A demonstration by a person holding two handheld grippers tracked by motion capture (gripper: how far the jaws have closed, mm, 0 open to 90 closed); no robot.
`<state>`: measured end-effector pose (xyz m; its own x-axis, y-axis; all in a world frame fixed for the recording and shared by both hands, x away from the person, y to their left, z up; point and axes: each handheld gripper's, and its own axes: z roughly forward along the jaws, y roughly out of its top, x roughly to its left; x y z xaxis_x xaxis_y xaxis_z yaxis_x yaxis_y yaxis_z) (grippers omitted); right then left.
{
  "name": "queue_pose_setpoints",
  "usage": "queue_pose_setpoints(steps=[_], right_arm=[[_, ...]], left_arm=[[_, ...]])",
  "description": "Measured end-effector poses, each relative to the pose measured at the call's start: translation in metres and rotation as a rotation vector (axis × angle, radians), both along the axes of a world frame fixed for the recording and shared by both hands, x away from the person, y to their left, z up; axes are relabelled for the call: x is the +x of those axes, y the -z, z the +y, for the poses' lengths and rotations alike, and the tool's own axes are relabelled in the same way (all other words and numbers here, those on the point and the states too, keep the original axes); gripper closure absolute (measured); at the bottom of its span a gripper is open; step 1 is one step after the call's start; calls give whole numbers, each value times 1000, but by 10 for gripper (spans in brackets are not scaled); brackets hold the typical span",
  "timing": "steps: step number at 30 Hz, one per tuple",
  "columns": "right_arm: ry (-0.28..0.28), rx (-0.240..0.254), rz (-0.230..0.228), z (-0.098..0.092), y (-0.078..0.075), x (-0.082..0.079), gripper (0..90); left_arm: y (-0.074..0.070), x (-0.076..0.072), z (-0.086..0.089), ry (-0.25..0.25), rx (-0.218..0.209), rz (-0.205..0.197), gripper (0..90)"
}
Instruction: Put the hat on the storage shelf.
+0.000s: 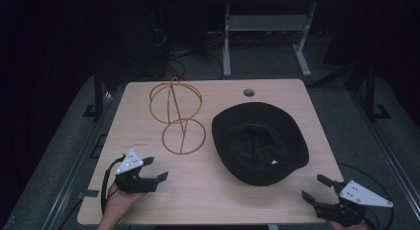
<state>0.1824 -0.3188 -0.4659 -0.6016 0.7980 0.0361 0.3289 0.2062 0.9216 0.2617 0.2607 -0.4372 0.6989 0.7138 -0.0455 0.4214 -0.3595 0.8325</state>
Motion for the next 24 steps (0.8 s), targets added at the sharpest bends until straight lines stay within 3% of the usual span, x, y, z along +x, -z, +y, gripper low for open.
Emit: queue_pose_setpoints(steps=[7,12,13,18,19,24], right_arm=[[10,19,5,-5,3,1,196],[19,13,-14,-3,-3,-3,196],[19,13,-14,-3,-3,-3,196],[10,20,-19,-2,-4,-3,195],[10,20,-19,-2,-4,-3,195],[4,19,-12,-3,-3,-2,195]], left_arm=[[-8,-4,-18,62,16,-8,208],[-31,-7,-44,159,-11,-32,212],[-31,-7,-44,159,-11,-32,212],[-54,-10,-81,274,5,-45,210],[-54,-10,-81,274,5,-45,210],[-68,-7,-118,380,49,-65,210]])
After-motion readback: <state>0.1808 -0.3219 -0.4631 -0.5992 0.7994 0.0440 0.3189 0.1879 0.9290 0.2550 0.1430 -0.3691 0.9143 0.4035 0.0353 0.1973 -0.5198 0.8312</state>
